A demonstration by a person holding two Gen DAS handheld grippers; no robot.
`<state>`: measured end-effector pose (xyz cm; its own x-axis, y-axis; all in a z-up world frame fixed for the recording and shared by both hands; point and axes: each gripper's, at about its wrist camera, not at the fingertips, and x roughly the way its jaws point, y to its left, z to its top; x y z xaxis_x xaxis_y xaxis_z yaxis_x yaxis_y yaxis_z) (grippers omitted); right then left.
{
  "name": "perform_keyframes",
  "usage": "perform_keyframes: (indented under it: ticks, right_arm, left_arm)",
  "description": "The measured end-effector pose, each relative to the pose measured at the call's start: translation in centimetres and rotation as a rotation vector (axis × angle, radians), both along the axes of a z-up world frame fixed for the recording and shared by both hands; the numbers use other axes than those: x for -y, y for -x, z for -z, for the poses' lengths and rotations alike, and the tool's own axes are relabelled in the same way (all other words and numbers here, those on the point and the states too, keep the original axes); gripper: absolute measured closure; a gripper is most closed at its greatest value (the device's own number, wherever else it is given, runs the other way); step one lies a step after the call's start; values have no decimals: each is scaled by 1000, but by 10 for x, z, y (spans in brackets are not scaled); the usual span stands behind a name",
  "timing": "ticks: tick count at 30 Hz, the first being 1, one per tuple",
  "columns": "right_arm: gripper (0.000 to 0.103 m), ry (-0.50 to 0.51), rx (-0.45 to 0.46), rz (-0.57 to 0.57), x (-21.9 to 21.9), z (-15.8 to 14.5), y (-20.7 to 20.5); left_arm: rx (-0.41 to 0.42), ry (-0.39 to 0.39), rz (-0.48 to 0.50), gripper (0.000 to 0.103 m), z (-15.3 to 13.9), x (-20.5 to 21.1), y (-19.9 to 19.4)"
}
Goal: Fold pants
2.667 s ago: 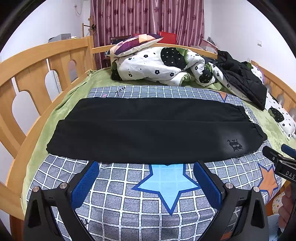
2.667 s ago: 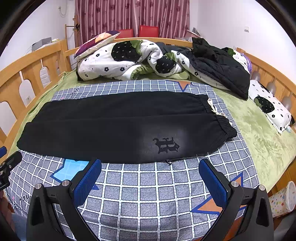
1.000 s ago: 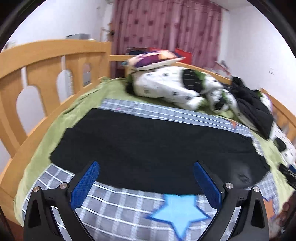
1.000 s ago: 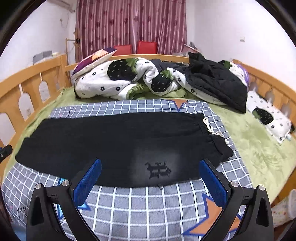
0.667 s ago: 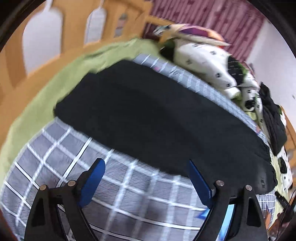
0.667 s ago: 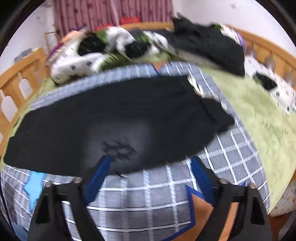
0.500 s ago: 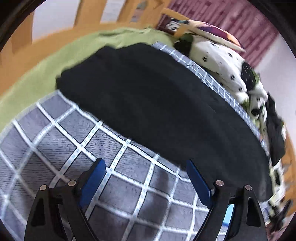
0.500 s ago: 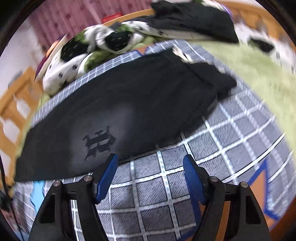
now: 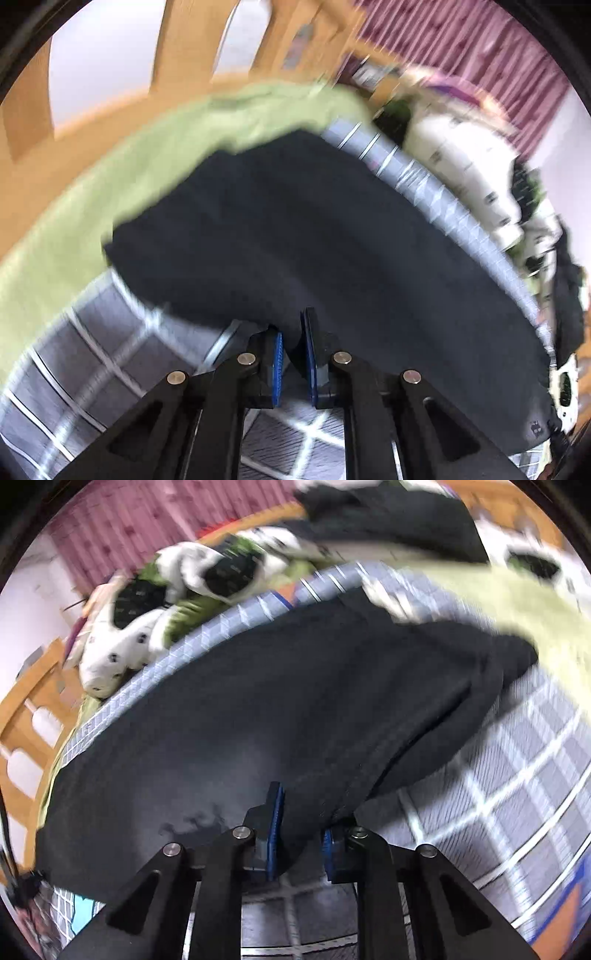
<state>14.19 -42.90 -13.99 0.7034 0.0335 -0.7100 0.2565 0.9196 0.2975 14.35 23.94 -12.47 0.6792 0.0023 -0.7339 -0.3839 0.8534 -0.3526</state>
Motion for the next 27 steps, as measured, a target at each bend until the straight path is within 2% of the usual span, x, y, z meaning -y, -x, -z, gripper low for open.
perform_keyframes:
  ticks: [2, 3, 7, 10, 14, 17, 19, 22, 23, 24, 25, 26, 27]
  right_arm:
    - [86, -5, 99, -37, -2, -33, 2]
    - [86, 0, 119, -43, -3, -44, -1]
    - [86, 26, 147, -46, -2, -78, -30]
    - [86, 8, 153, -43, 6, -84, -56]
    - [86, 55, 147, -53, 0, -83, -100]
    - [86, 87, 127, -68, -4, -75, -145]
    - [86, 98, 102, -61, -2, -61, -174]
    - [82, 93, 20, -49, 0, -28, -216]
    - [79, 91, -11, -50, 0, -18, -226]
    - [79, 103, -48, -50, 0, -7, -235]
    - [78, 120, -65, -44, 0, -1, -239]
    - [74, 131, -66, -43, 0, 0, -239]
    - [62, 128, -62, -49, 0, -1, -235]
  left_arm:
    - [73, -55, 6, 92, -30, 3, -4]
    - [105, -72, 5, 92, -42, 3, -8]
    - [206, -112, 0, 92, -75, 5, -33]
    - [219, -237, -3, 92, -86, 20, -79]
    - [218, -279, -9, 92, -78, 30, -135]
    - [183, -319, -24, 92, -58, 36, -179]
    - [142, -345, -27, 92, -41, 41, -208]
    - [51, -339, -9, 92, -13, 44, -236]
    - [28, -339, -9, 89, -8, 44, -241]
    - [12, -341, -3, 74, -6, 46, -243]
    - [-2, -341, 3, 54, -7, 46, -241]
    - [0, -336, 11, 44, -11, 46, -237]
    - [21, -332, 15, 33, -16, 47, -231]
